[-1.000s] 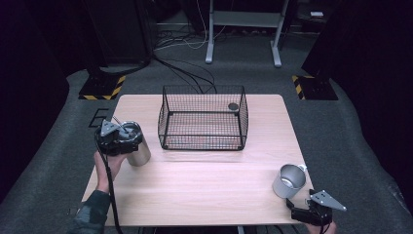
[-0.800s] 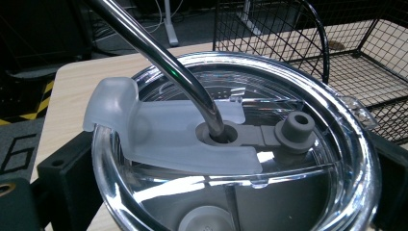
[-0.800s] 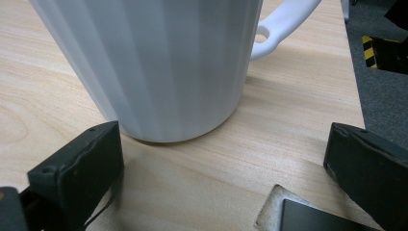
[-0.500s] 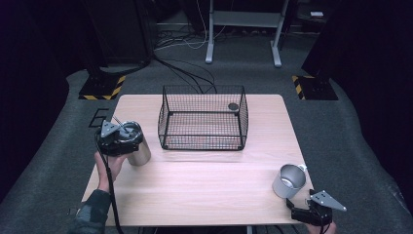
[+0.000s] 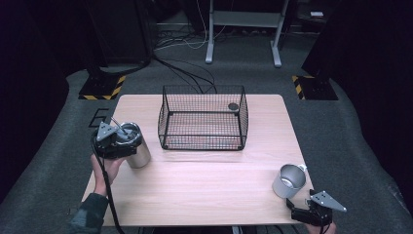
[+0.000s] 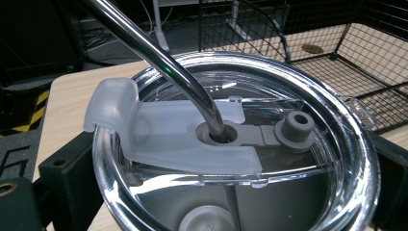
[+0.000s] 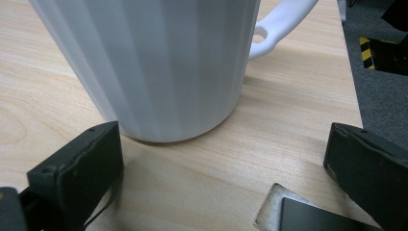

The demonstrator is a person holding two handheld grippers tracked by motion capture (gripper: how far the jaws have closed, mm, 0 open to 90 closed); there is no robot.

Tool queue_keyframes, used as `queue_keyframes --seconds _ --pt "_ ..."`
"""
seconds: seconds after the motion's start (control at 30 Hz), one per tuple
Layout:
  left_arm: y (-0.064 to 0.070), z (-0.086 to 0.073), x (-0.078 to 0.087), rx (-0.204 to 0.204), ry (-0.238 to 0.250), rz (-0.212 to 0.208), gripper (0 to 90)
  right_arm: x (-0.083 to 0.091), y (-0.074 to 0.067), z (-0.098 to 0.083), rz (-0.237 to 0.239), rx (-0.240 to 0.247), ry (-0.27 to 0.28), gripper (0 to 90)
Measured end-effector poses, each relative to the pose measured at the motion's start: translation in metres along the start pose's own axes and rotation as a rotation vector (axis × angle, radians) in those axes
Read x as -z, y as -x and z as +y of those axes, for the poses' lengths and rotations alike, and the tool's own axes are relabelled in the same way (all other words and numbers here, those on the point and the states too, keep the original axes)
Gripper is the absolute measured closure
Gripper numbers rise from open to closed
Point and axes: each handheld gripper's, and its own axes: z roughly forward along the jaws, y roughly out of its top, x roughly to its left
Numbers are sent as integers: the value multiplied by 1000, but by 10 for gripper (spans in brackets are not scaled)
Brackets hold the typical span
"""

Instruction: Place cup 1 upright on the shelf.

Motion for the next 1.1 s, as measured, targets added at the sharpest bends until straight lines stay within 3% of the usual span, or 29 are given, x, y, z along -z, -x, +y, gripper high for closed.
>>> queue_keyframes --seconds 0.27,0.6,0.7,0.87,1.1 --pt "7 5 12 -48 -6 -34 40 0 1 0 7 2 -1 0" --pt "20 4 16 -57 2 -78 40 0 1 0 8 4 0 0" --pt "26 7 21 -78 -4 -99 40 0 1 0 4 4 3 0" --pt "33 12 26 -83 2 -113 40 1 1 0 3 6 -5 0" --pt "44 20 29 -93 14 -165 39 0 1 0 6 6 -5 0"
